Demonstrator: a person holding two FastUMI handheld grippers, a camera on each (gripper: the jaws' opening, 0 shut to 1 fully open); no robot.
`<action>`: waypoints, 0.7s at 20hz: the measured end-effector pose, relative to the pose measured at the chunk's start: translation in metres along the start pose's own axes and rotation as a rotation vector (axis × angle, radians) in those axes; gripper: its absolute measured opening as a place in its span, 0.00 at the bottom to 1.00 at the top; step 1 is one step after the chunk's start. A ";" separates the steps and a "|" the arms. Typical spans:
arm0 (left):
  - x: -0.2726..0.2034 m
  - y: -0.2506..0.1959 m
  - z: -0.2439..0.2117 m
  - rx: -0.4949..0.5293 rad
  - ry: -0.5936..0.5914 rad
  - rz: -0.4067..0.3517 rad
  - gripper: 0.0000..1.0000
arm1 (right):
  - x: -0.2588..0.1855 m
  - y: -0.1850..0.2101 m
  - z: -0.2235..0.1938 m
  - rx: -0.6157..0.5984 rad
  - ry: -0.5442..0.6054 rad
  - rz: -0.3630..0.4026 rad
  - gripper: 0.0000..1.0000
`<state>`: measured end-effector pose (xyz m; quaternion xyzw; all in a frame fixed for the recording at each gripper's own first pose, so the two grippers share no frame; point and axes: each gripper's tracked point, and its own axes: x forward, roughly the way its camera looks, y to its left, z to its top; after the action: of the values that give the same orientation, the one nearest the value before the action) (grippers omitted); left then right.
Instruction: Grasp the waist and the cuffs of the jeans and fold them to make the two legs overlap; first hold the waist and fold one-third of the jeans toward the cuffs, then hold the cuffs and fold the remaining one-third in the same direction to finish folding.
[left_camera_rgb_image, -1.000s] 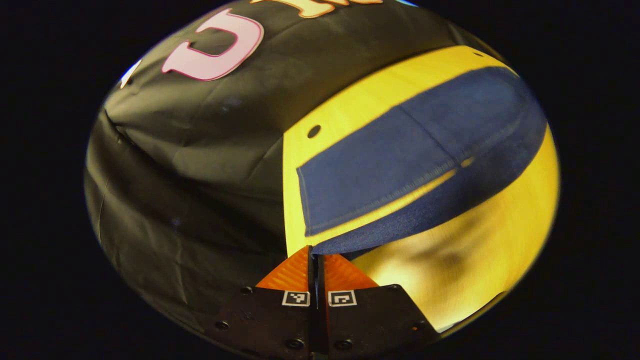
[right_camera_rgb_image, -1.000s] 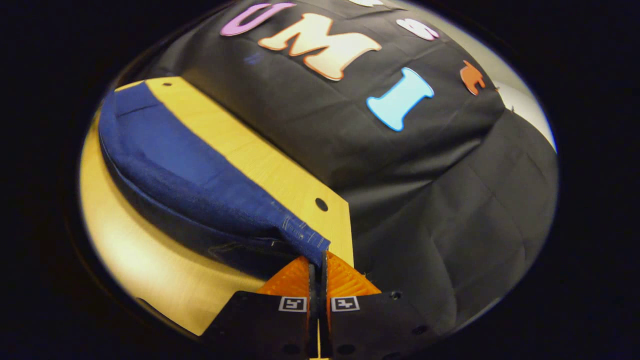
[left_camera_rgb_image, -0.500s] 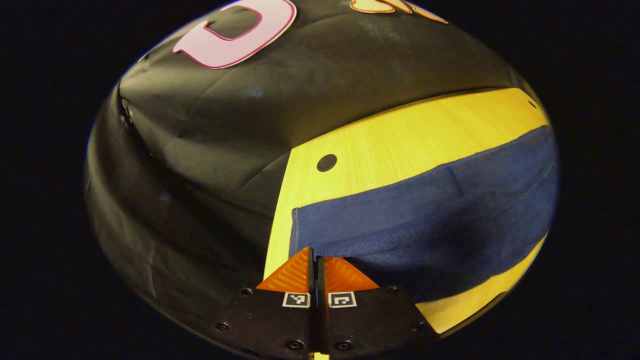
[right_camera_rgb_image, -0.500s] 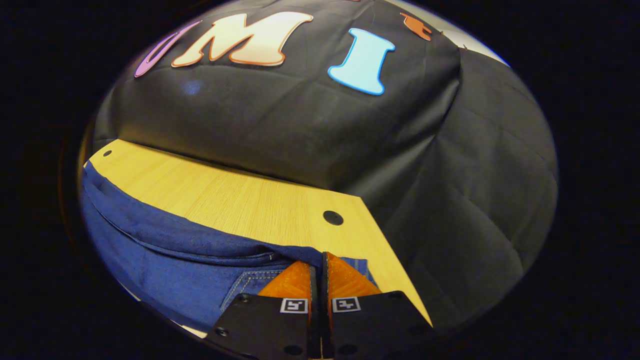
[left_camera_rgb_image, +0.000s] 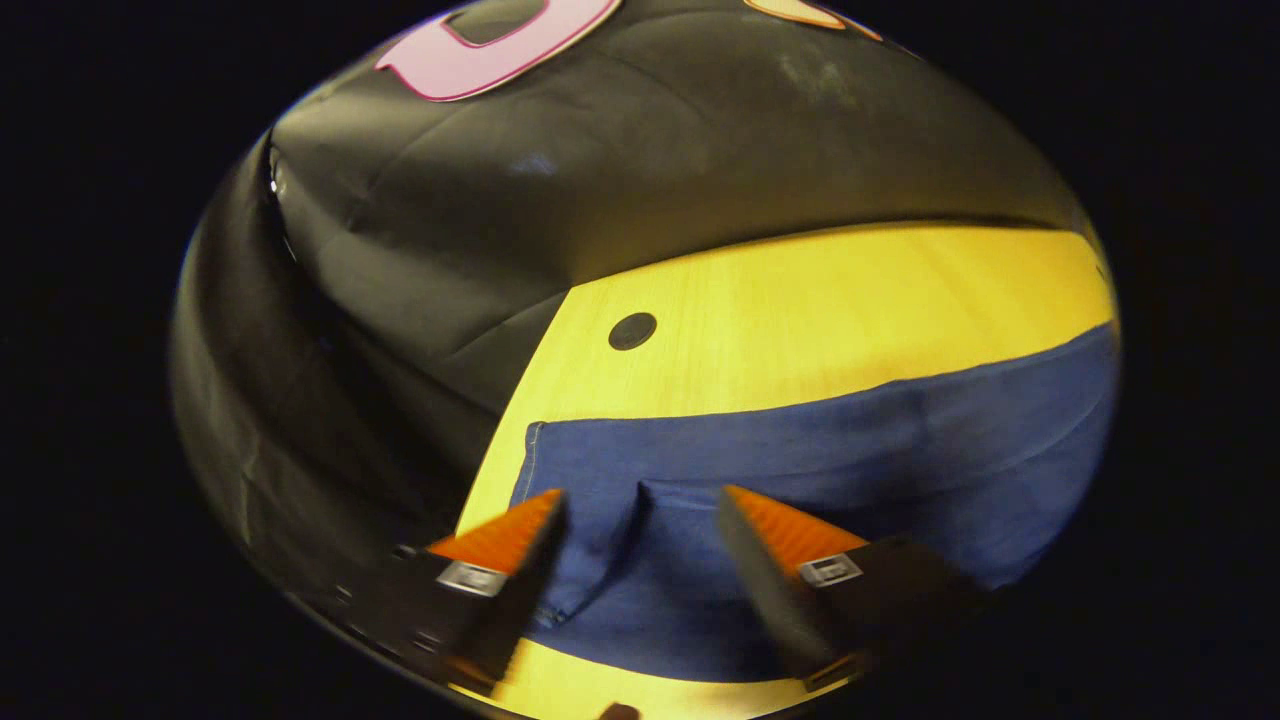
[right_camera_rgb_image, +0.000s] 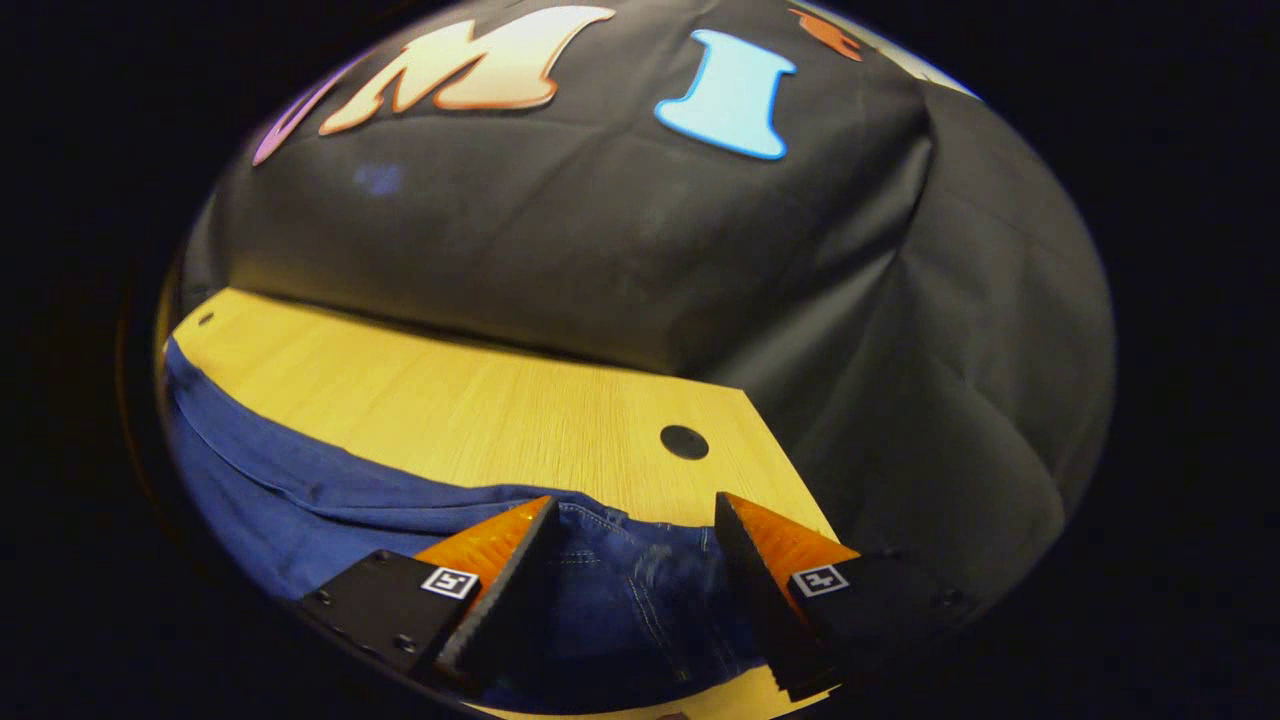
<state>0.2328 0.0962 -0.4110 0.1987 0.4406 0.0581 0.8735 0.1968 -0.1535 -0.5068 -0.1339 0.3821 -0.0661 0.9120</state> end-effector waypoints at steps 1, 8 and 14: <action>-0.019 0.000 0.009 -0.029 -0.031 -0.007 1.00 | -0.008 -0.008 0.002 0.032 -0.007 -0.007 0.99; -0.066 0.002 0.051 -0.139 -0.252 -0.098 0.95 | -0.045 -0.075 -0.038 0.291 0.059 -0.105 1.00; -0.059 0.002 0.041 -0.141 -0.289 -0.140 0.95 | -0.038 -0.119 -0.092 0.513 0.180 -0.227 0.99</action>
<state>0.2294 0.0699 -0.3440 0.1121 0.3180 -0.0013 0.9414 0.1021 -0.2770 -0.5077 0.0655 0.4151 -0.2735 0.8652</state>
